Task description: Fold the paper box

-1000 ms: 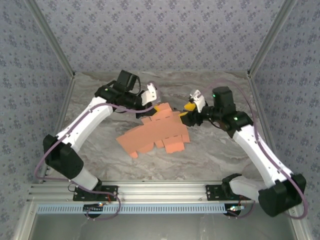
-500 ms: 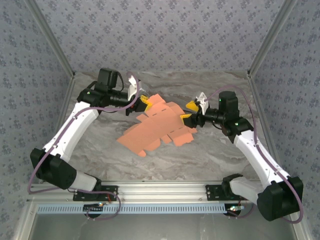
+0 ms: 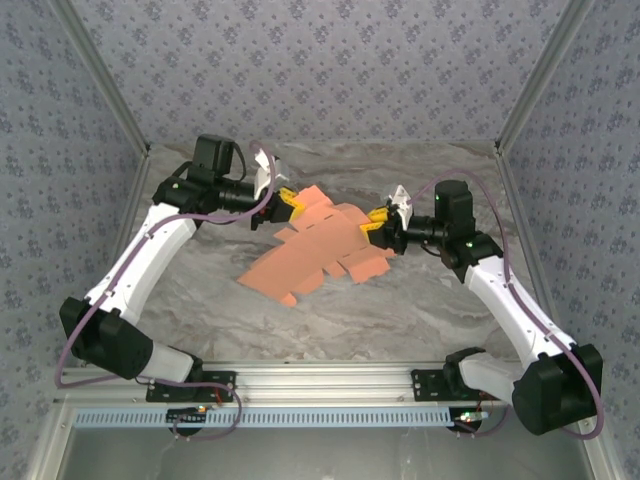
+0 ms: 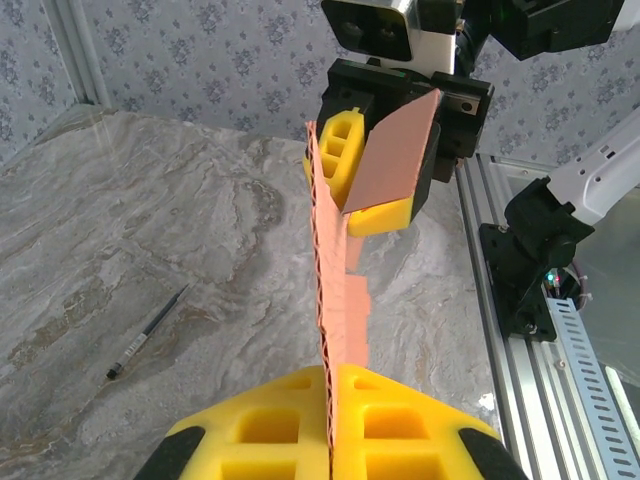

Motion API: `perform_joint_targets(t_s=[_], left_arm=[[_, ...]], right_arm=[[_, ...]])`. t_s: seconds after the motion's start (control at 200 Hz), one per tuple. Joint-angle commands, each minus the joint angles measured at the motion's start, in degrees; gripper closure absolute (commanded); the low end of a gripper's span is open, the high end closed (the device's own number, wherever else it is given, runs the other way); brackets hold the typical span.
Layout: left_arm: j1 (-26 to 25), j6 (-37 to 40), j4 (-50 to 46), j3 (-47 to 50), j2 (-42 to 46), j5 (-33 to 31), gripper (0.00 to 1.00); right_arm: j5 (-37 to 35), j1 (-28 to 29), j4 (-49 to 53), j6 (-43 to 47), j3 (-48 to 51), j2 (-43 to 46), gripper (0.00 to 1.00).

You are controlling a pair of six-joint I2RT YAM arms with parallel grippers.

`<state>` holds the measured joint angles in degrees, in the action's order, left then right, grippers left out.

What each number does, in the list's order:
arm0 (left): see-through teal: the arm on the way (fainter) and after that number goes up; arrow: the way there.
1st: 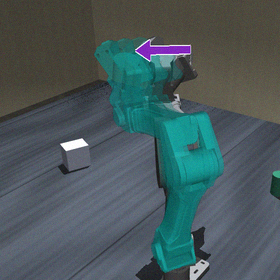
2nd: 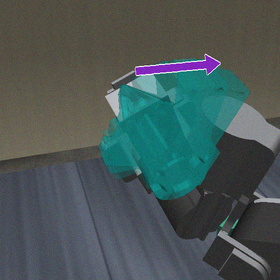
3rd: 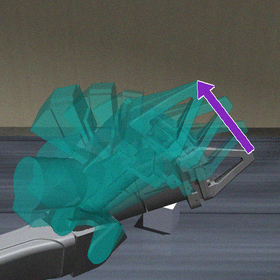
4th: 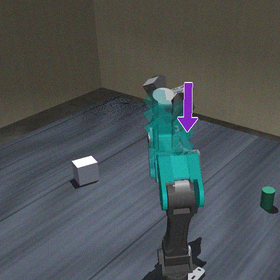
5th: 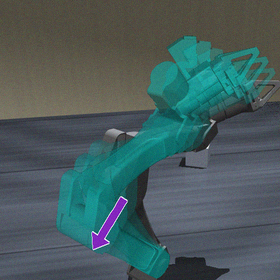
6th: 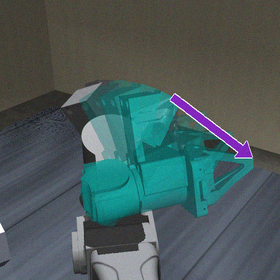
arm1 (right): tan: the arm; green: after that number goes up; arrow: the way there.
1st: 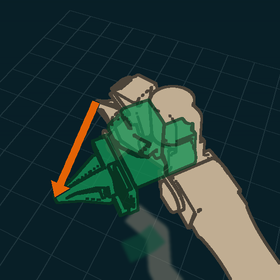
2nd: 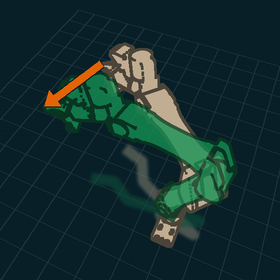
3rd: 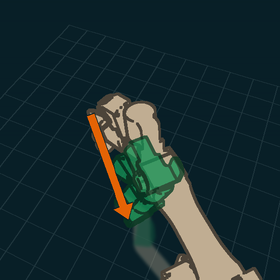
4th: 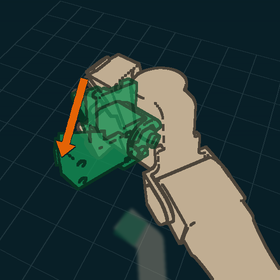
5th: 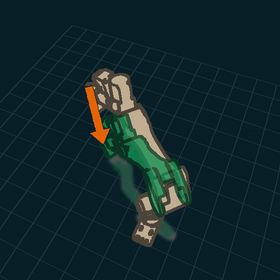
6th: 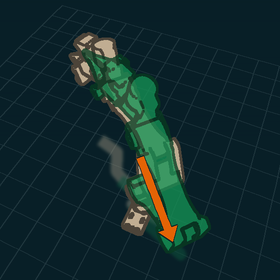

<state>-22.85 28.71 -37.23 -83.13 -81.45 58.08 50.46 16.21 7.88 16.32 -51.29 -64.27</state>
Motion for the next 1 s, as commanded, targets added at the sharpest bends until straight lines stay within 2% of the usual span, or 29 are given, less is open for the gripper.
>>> perform_joint_targets(t_s=[0.0, 0.135, 0.25, 0.435, 0.65, 0.874, 0.999], left_arm=[[0.35, -1.08, 1.52, -0.03, 0.52, 2.28, 1.00], [0.35, -1.96, 2.20, -0.01, 0.12, 1.73, 1.00], [0.35, -3.72, 3.59, 0.41, -0.26, 0.54, 1.00], [0.69, -3.92, 5.07, 1.95, -0.12, -0.70, 0.76], [1.03, -1.19, 6.47, 5.96, 1.50, -2.25, 0.55], [1.15, 1.06, 7.14, 8.17, 1.00, -3.06, 0.52], [1.14, 1.26, 6.34, 7.47, 0.01, 0.80, 0.57]], right_arm=[[1.57, -0.11, 0.06, 0.03, -0.99, 1.03, 0.85], [0.80, 0.06, 0.94, 0.12, -1.23, 1.24, 0.96], [-0.35, 0.20, 1.69, 0.12, -1.19, 1.93, 1.00], [0.13, 0.31, 4.42, 1.15, -2.10, 3.61, 1.00], [0.54, 0.10, 6.36, 1.44, -3.10, 4.85, 1.00], [2.10, -0.18, 7.14, 1.35, -3.91, 5.49, 1.00], [1.53, -0.21, 7.04, 1.13, -3.91, 5.63, 1.00]])
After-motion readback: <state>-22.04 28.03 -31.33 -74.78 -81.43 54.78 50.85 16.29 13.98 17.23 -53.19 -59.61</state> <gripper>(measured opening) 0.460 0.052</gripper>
